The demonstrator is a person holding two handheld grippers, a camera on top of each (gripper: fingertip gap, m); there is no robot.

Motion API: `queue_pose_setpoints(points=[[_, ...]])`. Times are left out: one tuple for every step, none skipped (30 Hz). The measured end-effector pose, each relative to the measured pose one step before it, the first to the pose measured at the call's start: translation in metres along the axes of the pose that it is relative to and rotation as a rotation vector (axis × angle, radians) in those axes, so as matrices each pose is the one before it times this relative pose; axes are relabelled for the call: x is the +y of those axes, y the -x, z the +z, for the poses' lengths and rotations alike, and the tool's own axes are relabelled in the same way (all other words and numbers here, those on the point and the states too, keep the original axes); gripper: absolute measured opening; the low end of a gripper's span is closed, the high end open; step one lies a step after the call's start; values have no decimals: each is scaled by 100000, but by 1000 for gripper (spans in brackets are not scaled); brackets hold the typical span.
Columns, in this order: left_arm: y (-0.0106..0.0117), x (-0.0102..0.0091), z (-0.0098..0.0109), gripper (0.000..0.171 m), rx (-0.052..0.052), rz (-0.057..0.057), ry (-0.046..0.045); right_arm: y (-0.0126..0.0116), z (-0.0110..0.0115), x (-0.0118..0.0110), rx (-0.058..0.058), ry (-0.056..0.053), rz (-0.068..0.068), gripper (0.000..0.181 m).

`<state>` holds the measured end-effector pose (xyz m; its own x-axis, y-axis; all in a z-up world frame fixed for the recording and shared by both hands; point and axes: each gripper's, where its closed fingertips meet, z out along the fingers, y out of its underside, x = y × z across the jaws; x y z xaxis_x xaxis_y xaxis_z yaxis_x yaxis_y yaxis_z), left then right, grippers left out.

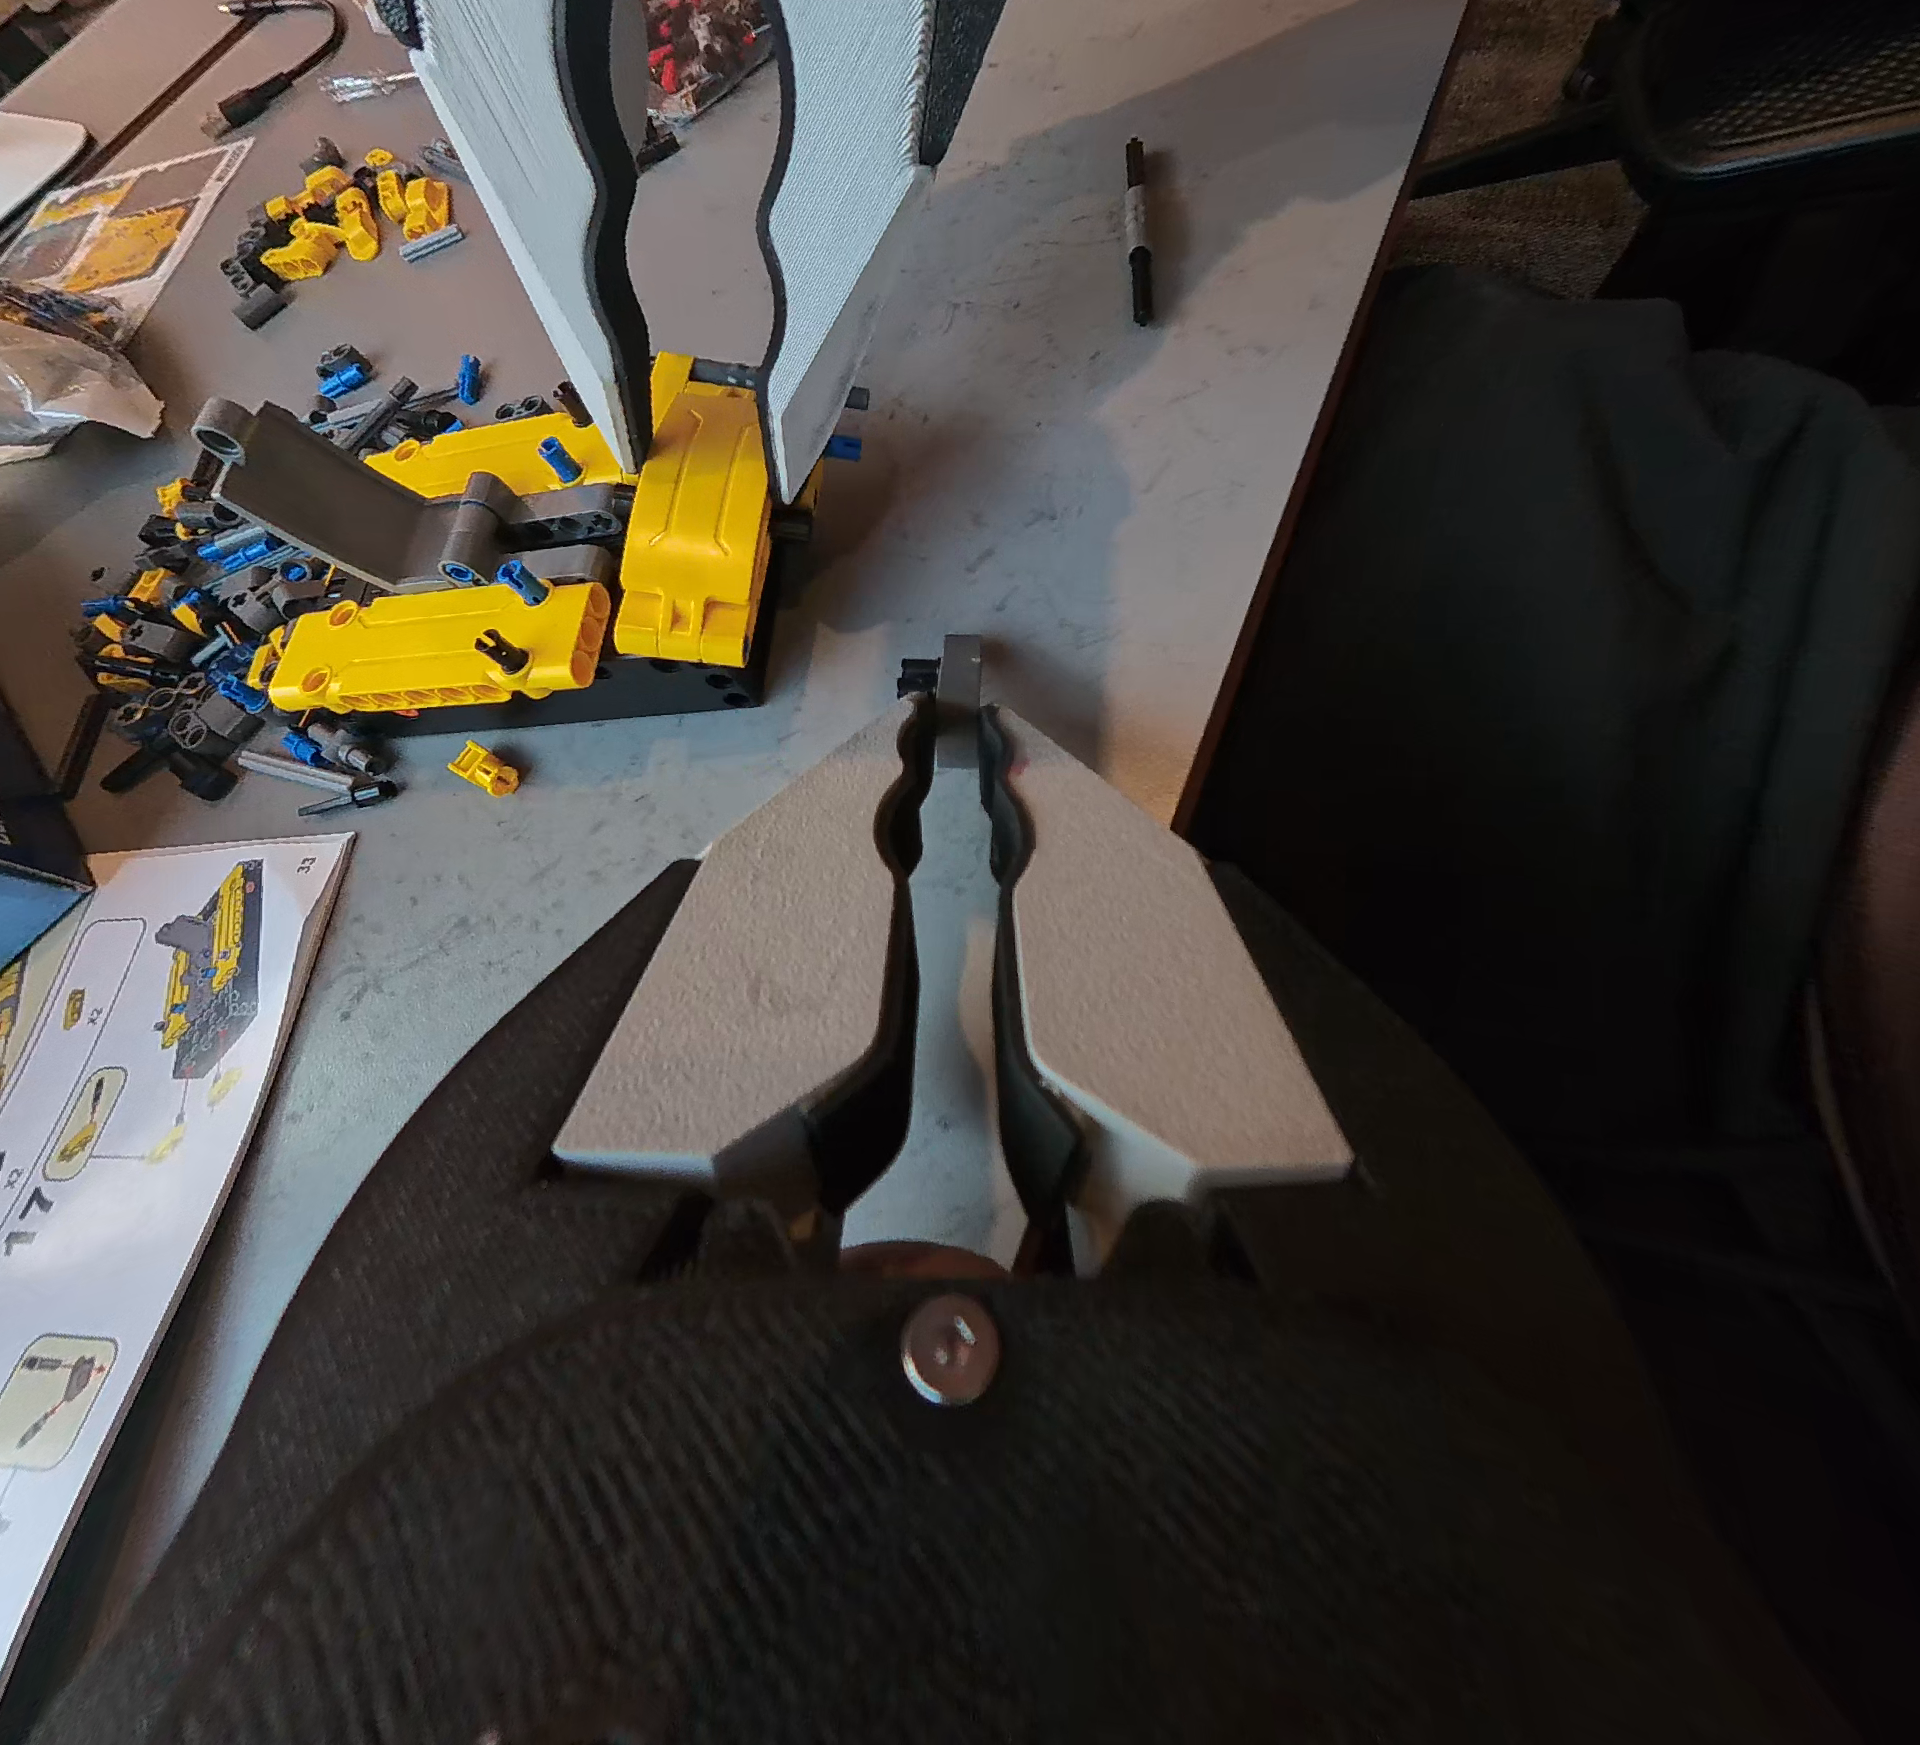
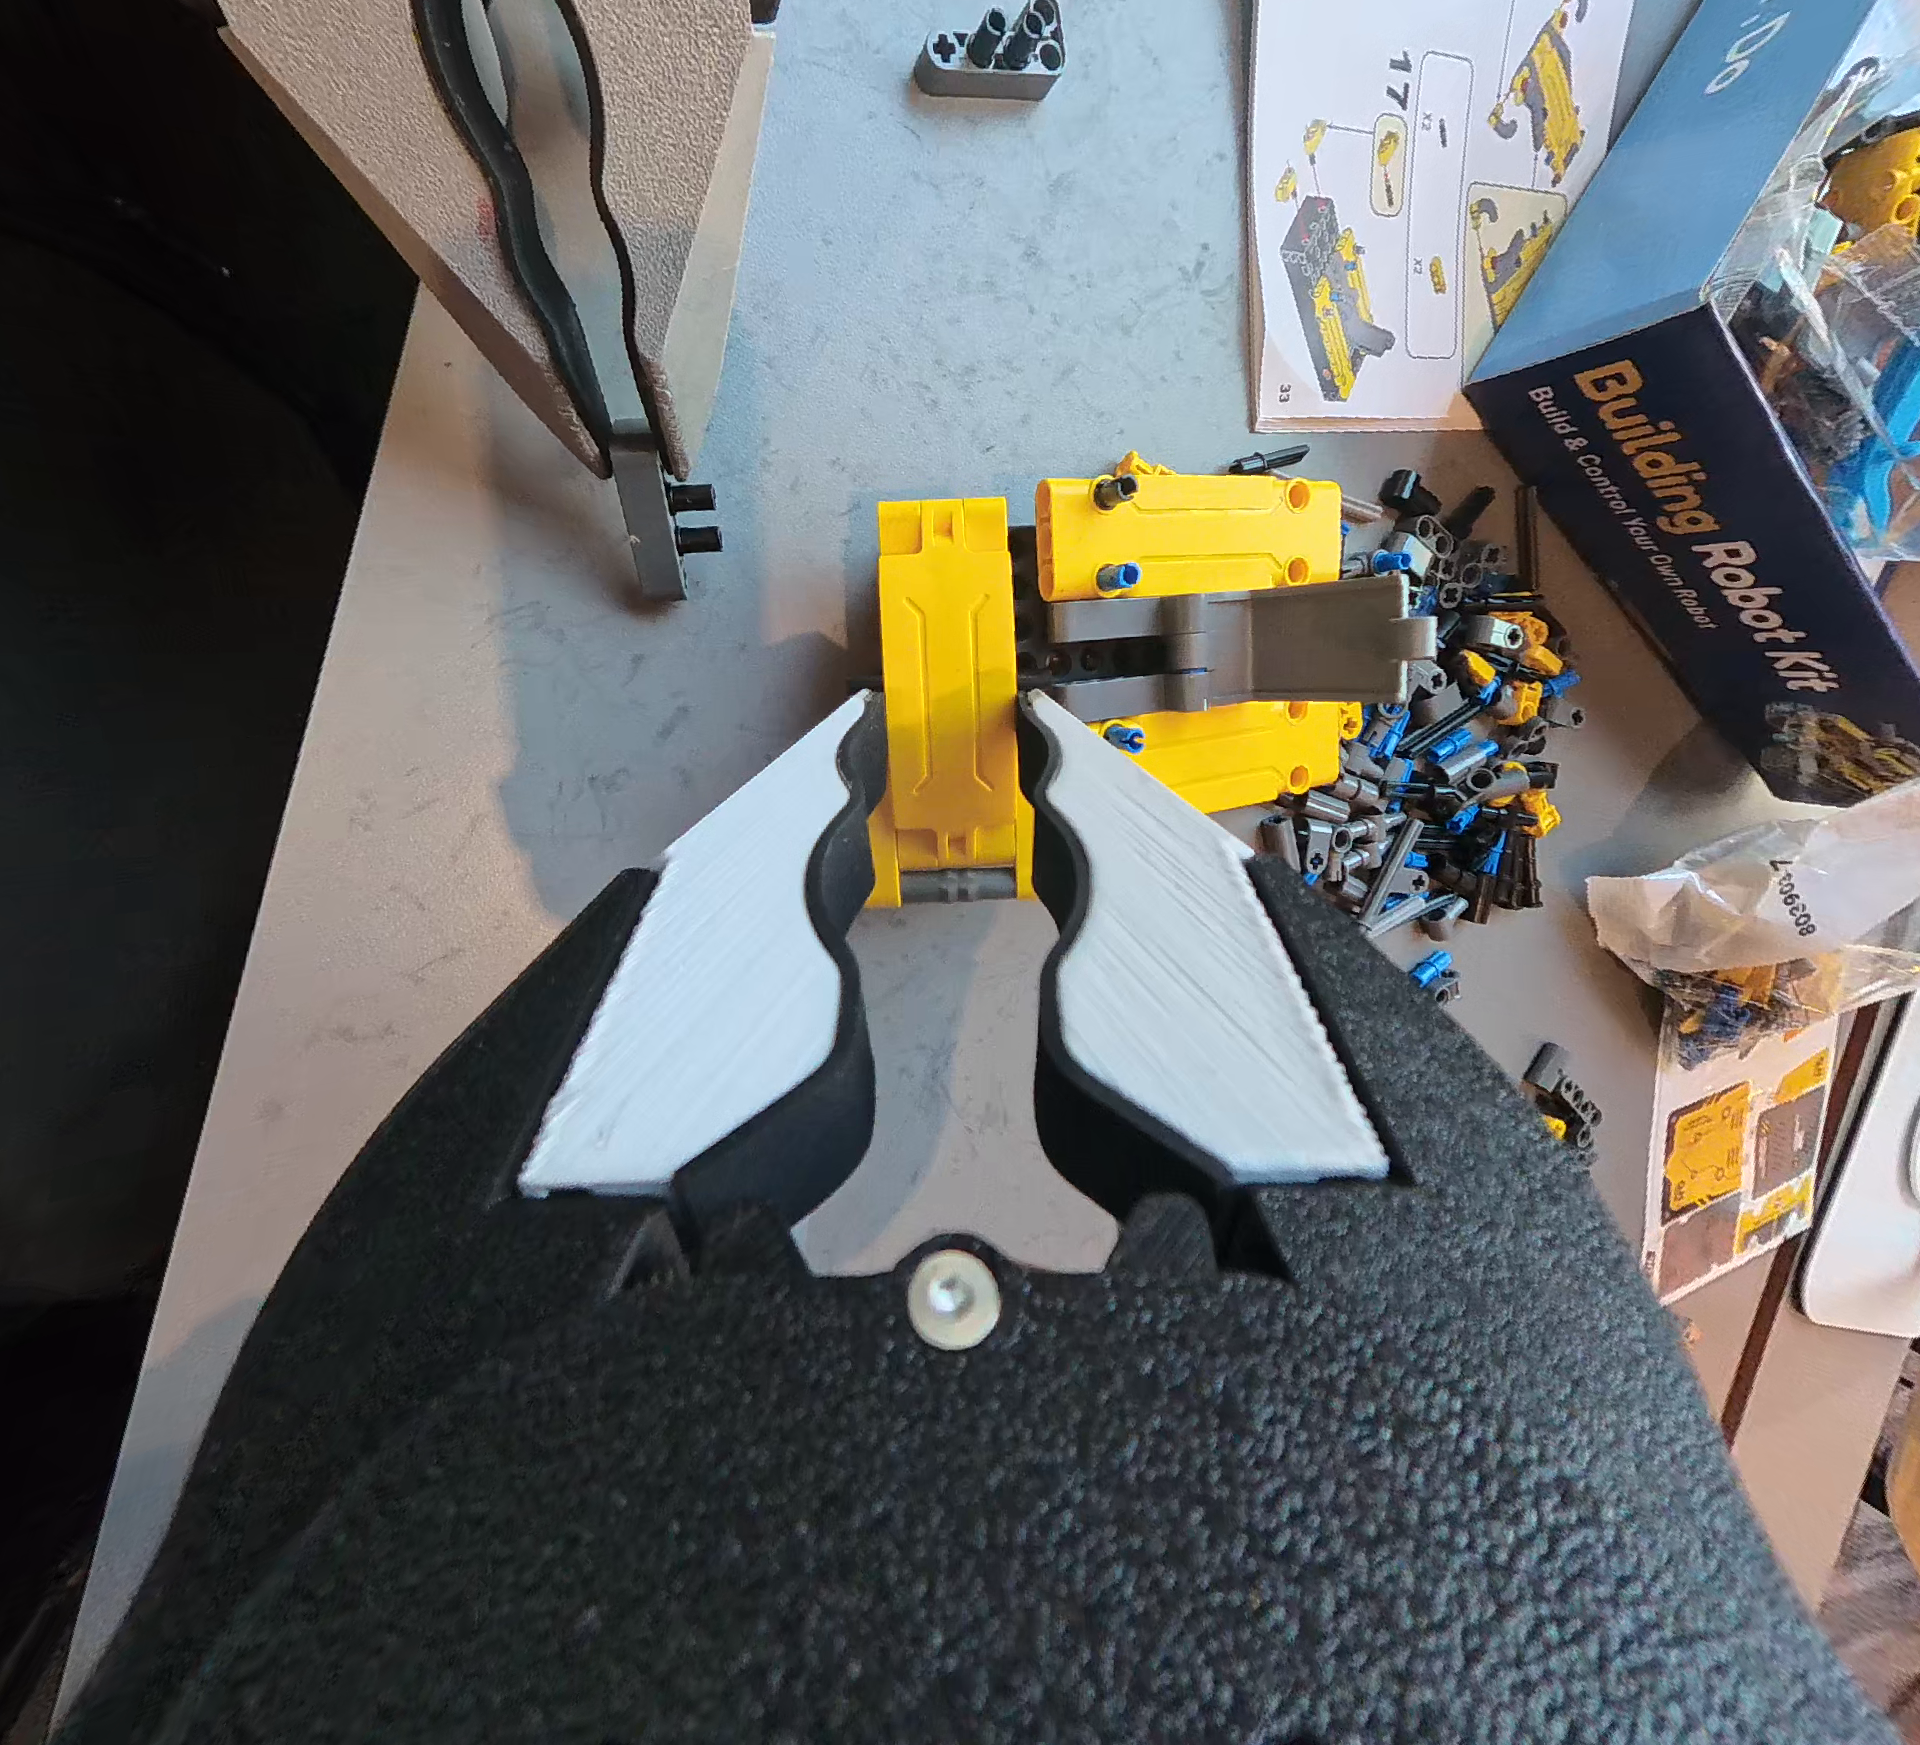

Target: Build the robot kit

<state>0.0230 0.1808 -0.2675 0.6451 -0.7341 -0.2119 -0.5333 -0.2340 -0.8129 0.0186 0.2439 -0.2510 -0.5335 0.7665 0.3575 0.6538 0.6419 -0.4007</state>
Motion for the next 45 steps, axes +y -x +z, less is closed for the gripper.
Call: queue_pose_setpoints(points=[[-3,5,-2,4,15,-14,34,-5,-8,4,3,-80,122,24],[4,2,11,4,-72,33,-5,14,-18,8,-51,-10,-7,24],[-2,-3,-1,4,-33,103,2,67,-24,-20,-314,-131,-17,24],[-7,13,6,4,38,101,73,100,-44,-61,-619,-405,74,24],[-14,13,6,4,71,64,76,143,-52,-96,-845,-688,181,24],[-17,7,9,4,85,44,32,166,-79,-104,-1054,-834,287,24],[-21,3,-7,4,133,76,5,236,-96,-92,-1522,-799,414,24],[-39,2,1,4,177,133,-42,389,-123,-84,-2387,-879,566,24],[-70,11,-19,4,309,262,-21,607,-124,-80,-3700,-996,901,24],[-128,1,-34,4,544,619,-101,832,-70,-17,-5117,-635,1353,24],[-241,-38,-56,4,888,1364,-469,799,15,87,-5034,-138,1615,24],[-405,-59,-98,4,1556,2247,-863,652,115,132,-4183,40,1581,24],[-560,-105,-138,4,2198,2715,-1294,522,197,184,-3616,214,1405,24],[-413,-115,-149,4,1150,2125,-1515,347,269,209,-2894,379,1365,24],[-290,-52,-122,4,620,497,-1110,186,317,225,-2233,485,1479,24],[-232,21,-97,4,533,-737,-450,116,333,204,-2094,652,1630,24],[-271,5,-81,5,812,-1310,-506,146,327,177,-2163,787,1578,24],[-258,-8,-92,4,696,-1281,-698,110,239,34,-1652,237,1245,24],[-262,-14,-78,4,640,-1220,-1128,61,86,-165,-883,-691,495,24],[-148,47,-36,5,167,-1244,-1203,42,19,-123,-192,-412,-126,24],[-33,129,16,5,-194,-1319,-918,15,-3,-41,535,164,-594,25],[133,-115,-48,5,-1018,-1208,-2127,-59,-67,-24,1346,134,-785,26],[97,-134,-36,5,-257,-1774,-1721,-124,-192,-28,2150,-200,-586,29],[117,-97,-42,5,-150,-2184,-905,-217,-324,-71,2954,-756,-177,35],[163,-144,-71,5,-800,-1453,-962,-254,-470,-186,3543,-1709,182,41],[180,-265,-110,5,-1392,-751,-1661,-312,-603,-284,4290,-2512,348,42],[114,-297,-112,5,-1089,-970,-1717,-207,-713,-368,4555,-2877,425,40],[98,-249,-78,5,-1095,-1841,-1164,177,-731,-621,3888,-4231,400,38],[242,-110,-53,5,-1811,-3819,-397,919,-616,-955,1511,-6183,-555,35],[219,-20,-14,5,-1220,-6143,202,1218,-399,-888,1916,-5600,-1731,30],[32,-63,-17,5,324,-7904,-242,737,-156,-603,6269,-3402,-2274,27],[-100,-274,-86,5,1283,-8084,-1747,507,-14,-254,8244,-649,-2664,27],[-128,-422,-123,5,1516,-7620,-2886,629,101,-55,7418,1360,-3207,26],[-185,-363,-89,5,1943,-7266,-2357,390,116,-104,8464,1525,-3197,25],[-205,-188,-32,5,2095,-6638,-834,2,37,-178,10121,1433,-2801,22],[-218,-72,10,5,1711,-4914,-51,186,-17,-231,7655,1028,-2997,20],[-155,-100,-16,5,615,-2516,-469,222,-84,-207,5667,1158,-3669,19],[-51,32,-25,5,-596,-716,464,-10,-98,-142,5092,1596,-4260,19],[-47,206,-15,5,-976,433,1668,-74,-32,-150,3846,1094,-2514,19],[-164,199,-10,5,-317,418,1648,248,57,-258,816,-309,757,20],[-306,65,-33,5,595,-532,737,259,108,-202,200,-896,1669,20],[-425,-51,-47,5,1535,-1156,-91,-7,125,72,1497,503,-131,20],[-498,-113,-57,5,2158,-1179,-498,-287,56,174,3017,1293,-1940,21],[-372,-84,-48,5,1485,-859,-197,-302,-53,-31,3083,110,-1682,20],[-175,-21,-44,5,464,146,161,-11,-129,-284,1341,-1074,-553,18]])
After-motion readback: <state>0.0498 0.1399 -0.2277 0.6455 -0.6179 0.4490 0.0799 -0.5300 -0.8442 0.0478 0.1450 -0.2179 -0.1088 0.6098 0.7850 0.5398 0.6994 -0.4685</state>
